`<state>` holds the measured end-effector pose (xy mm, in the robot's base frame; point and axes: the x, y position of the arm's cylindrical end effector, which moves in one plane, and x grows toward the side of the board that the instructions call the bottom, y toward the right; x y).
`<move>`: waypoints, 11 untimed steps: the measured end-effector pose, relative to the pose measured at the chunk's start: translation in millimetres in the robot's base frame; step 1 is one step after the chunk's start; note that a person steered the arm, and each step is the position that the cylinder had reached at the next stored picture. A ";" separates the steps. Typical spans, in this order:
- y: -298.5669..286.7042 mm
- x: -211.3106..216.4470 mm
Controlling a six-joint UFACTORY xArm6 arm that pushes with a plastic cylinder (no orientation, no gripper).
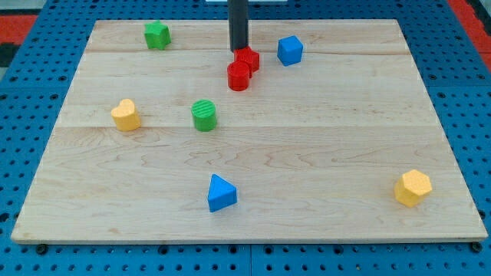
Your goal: Place blue cube right to red star
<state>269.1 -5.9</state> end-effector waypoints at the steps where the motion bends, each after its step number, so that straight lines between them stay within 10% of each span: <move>1: 34.5 -0.8; 7: 97.3 -29.2; 11: 69.4 80.1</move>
